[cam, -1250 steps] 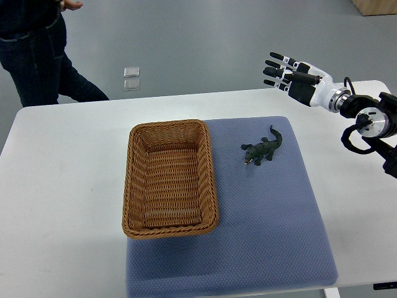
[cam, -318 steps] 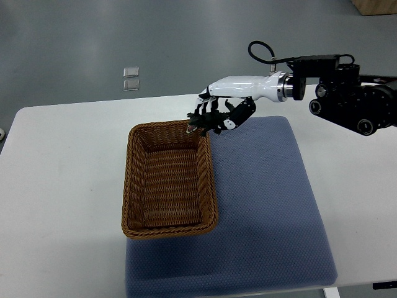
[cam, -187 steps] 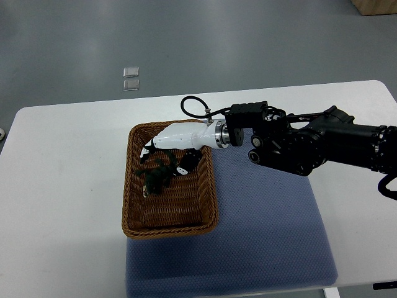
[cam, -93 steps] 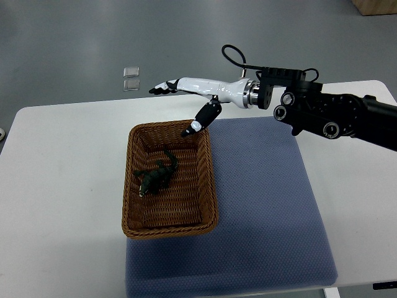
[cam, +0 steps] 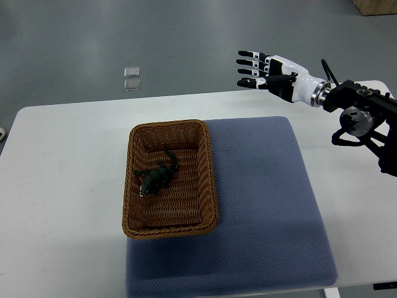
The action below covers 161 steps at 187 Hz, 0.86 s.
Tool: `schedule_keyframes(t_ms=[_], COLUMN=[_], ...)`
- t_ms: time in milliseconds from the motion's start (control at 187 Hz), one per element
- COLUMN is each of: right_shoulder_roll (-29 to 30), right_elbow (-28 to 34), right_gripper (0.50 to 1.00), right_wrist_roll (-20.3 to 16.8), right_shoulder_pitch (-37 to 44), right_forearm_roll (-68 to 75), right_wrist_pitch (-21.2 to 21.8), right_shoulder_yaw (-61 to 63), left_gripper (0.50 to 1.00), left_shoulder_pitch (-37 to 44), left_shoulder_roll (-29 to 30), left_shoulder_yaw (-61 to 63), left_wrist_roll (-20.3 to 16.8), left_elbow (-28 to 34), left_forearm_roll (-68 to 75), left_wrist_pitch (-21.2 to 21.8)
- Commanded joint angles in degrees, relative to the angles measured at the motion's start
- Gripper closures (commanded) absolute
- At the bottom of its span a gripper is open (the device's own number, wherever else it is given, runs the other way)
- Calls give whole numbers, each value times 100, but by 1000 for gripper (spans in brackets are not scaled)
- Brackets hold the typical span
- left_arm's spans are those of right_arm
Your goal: Place crocodile in brown basket with right hand
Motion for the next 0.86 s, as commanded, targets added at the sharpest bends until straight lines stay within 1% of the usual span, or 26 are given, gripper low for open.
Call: schedule_keyframes(t_ms=[0,91,166,343,450,857], right_shoulder_roll=[-6,-15,-6,21,56,-23], right_elbow=[-115,-159,-168,-238,-361,-405], right_gripper=[579,579,579,576,576,574], right_wrist_roll=[-83,-276,-390,-311,-311,-311], right_shoulder_pitch=[-152,-240,-284,-363,-416,-451], right_forearm_roll=[644,1241,1461,1479,1479,1479], right_wrist_pitch=[12,21,21,-6,-6,3], right_shoulder_yaw=[15,6,6,24,50,50], left_gripper=[500,500,500,500,500,500], left_shoulder_pitch=[0,0,0,0,0,0], left_shoulder_roll=[0,0,0,0,0,0], left_shoulder_yaw=[0,0,0,0,-9,0], left_wrist_roll=[0,0,0,0,0,0], left_elbow=[1,1,1,1,1,1], left_forearm_roll=[-3,-3,-3,-3,-3,-3], left_wrist_pitch=[0,0,0,0,0,0])
